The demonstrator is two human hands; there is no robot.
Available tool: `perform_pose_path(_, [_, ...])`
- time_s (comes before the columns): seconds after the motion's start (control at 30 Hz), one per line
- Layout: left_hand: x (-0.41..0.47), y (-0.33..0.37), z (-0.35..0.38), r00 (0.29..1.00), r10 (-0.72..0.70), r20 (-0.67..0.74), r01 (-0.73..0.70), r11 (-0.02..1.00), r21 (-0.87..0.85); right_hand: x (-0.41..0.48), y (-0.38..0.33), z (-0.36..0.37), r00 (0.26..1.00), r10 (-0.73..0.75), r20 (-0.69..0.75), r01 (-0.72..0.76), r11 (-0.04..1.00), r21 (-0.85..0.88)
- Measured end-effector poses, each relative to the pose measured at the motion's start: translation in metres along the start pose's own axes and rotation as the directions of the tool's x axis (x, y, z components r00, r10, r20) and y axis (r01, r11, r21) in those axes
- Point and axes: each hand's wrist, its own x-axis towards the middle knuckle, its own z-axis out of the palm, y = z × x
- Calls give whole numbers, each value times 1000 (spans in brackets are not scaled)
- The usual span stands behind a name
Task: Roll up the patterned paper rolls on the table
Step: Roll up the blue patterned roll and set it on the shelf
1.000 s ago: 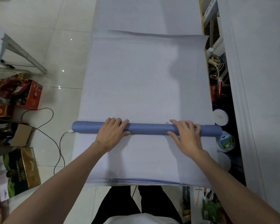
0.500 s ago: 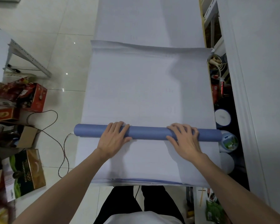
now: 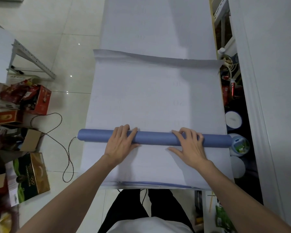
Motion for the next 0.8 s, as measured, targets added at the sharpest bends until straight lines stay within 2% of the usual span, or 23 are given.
perform_pose_path(0.23, [4,1,-2,993,119,-5,-119,993,10,1,-1,-5,1000,21,-14,-21,1000,22])
perform_pose_path(0.33, [1,3,-2,996,94,-6,-94,996,-8,-5,-3,-1,1000,28,-9,-28,998,58])
perform_pose_path(0.53, [0,8,-3,995,103,-12,-103,995,0,0,-6,-6,999,35,7,-35,999,10])
perform_pose_path(0.7, [-6,6,-3,996,62,-64,-65,996,-58,-4,-5,-3,999,28,38,-31,996,82])
perform_pose_path(0.8, [-4,6,-3,997,70,-29,-72,996,-60,-6,-4,-2,999,-11,51,7,997,77])
